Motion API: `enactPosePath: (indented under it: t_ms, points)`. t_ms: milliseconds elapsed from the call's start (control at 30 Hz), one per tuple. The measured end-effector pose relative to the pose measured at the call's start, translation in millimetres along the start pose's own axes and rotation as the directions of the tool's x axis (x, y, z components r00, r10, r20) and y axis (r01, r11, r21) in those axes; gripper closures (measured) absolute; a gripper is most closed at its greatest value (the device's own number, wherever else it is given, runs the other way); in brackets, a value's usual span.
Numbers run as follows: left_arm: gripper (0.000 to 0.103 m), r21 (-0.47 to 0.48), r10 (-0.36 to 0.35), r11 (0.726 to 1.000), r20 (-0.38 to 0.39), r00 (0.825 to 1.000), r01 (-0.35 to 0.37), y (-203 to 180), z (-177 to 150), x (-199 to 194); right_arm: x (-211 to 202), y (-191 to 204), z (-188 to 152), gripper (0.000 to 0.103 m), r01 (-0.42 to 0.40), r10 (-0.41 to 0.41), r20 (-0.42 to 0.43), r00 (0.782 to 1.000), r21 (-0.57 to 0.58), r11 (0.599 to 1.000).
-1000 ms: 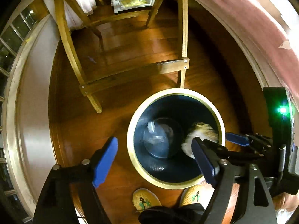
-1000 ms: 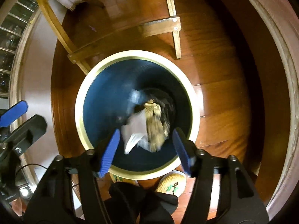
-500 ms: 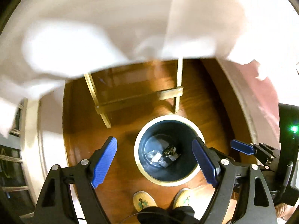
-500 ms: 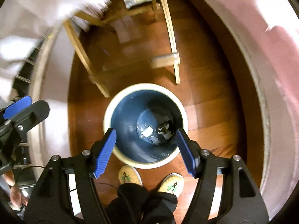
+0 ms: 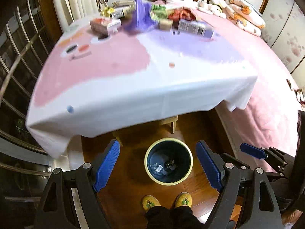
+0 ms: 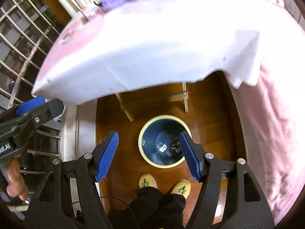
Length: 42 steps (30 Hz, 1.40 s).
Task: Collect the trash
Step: 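Move both tools back toward the table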
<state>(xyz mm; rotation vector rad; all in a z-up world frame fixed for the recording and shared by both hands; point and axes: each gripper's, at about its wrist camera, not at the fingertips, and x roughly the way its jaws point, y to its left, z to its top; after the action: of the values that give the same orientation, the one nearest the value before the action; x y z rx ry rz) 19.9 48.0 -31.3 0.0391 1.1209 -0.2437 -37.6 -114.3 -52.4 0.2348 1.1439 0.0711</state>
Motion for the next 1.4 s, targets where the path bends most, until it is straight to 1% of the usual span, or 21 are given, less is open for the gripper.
enactPosePath:
  t_ms: [100, 200, 267, 333, 467, 533, 633, 800, 1033, 1133, 1233, 1333, 1400]
  points:
    - [0.019, -0.004, -0.03, 1.0, 0.005, 1.0, 0.03, 7.6, 14.2, -29.6, -33.0, 19.7, 11.7, 0.039, 0.011, -0.01, 0.029, 1.0, -0.037, 0.999]
    - [0.024, 0.005, -0.057, 0.998, 0.033, 0.998, 0.057, 16.3, 23.6, -55.7, -69.2, 36.0, 22.8, 0.039, 0.032, -0.029, 0.065, 0.997, -0.051, 0.998]
    - [0.026, 0.023, -0.059, 0.998, 0.06, 0.996, 0.057, 21.1, 33.4, -74.2, -88.8, 46.5, 27.9, 0.039, 0.045, -0.04, 0.099, 0.994, -0.048, 0.998]
    - [0.026, 0.031, -0.063, 0.998, 0.085, 0.994, 0.061, 26.1, 36.5, -85.1, -109.6, 55.5, 34.8, 0.039, 0.057, -0.049, 0.136, 0.989, -0.049, 0.997]
    - [0.026, 0.038, -0.061, 0.998, 0.129, 0.99, 0.057, 39.2, 50.7, -110.9, -135.4, 74.8, 45.6, 0.039, 0.081, -0.068, 0.214, 0.974, -0.056, 0.995]
    - [0.026, 0.037, -0.07, 0.997, 0.15, 0.986, 0.065, 45.0, 56.1, -121.7, -143.9, 80.9, 49.9, 0.039, 0.091, -0.076, 0.236, 0.969, -0.056, 0.994]
    - [0.026, 0.036, -0.083, 0.996, 0.175, 0.981, 0.078, 53.0, 64.8, -131.5, -150.8, 86.4, 54.9, 0.039, 0.102, -0.084, 0.249, 0.965, -0.061, 0.993]
    - [0.026, 0.014, -0.083, 0.997, 0.204, 0.975, 0.081, 63.2, 76.8, -140.8, -152.2, 89.8, 63.6, 0.039, 0.12, -0.096, 0.27, 0.958, -0.073, 0.99]
    - [0.026, 0.025, -0.057, 0.998, 0.228, 0.972, 0.053, 62.9, 94.7, -141.9, -146.5, 87.0, 83.5, 0.039, 0.102, -0.069, 0.292, 0.954, -0.099, 0.99]
    - [0.026, 0.016, -0.047, 0.999, 0.227, 0.973, 0.045, 59.2, 105.7, -137.3, -141.6, 84.9, 96.2, 0.039, 0.087, -0.05, 0.293, 0.955, -0.114, 0.99]
    - [0.026, -0.004, -0.044, 0.999, 0.208, 0.977, 0.046, 57.8, 124.4, -124.2, -135.1, 81.6, 111.1, 0.039, 0.07, -0.032, 0.283, 0.959, -0.126, 0.99]
    - [0.026, -0.031, -0.032, 0.999, 0.194, 0.98, 0.039, 55.5, 148.8, -106.7, -127.3, 76.1, 129.6, 0.039, 0.06, -0.017, 0.275, 0.961, -0.15, 0.987]
    - [0.026, -0.05, -0.019, 0.998, 0.187, 0.982, 0.029, 52.9, 168.8, -93.0, -119.4, 68.8, 148.6, 0.039, 0.055, -0.009, 0.267, 0.964, -0.165, 0.985]
